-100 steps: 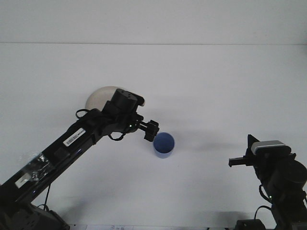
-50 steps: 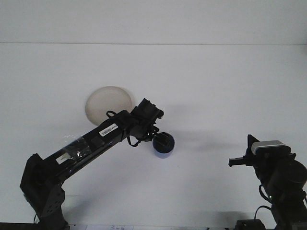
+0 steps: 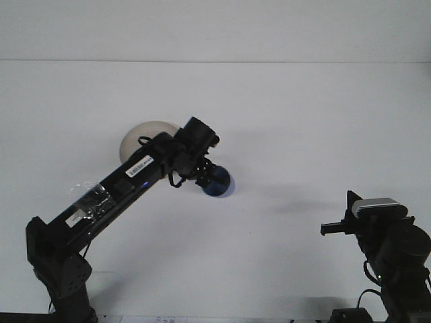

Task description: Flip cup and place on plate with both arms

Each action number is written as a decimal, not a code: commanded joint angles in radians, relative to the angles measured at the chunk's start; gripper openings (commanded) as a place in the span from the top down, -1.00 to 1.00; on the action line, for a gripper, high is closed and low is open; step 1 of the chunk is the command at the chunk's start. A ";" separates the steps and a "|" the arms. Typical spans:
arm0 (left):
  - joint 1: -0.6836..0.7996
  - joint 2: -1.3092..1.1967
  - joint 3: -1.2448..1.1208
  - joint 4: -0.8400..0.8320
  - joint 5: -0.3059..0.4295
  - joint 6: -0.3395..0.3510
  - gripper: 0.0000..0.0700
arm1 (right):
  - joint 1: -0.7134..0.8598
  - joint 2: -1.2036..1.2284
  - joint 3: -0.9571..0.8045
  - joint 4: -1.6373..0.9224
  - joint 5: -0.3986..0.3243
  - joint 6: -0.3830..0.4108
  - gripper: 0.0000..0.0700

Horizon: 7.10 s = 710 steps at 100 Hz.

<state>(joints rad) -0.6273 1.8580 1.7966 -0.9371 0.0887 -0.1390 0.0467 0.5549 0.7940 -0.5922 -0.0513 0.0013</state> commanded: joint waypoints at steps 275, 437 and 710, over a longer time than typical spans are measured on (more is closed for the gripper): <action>0.429 -1.201 -0.975 0.476 -0.120 -0.076 -0.07 | 0.002 0.002 0.010 0.016 0.033 0.006 1.00; 0.584 -1.853 -1.623 0.864 -0.121 0.033 0.96 | 0.002 0.002 0.010 0.016 0.033 0.006 1.00; 0.584 -1.854 -1.782 1.096 -0.062 0.011 0.96 | -0.009 -0.554 -0.781 0.718 0.104 0.003 1.00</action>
<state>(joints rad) -0.0433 0.0051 0.0334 0.1486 0.0257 -0.1226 0.0380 0.0013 0.0143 0.1173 0.0528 0.0002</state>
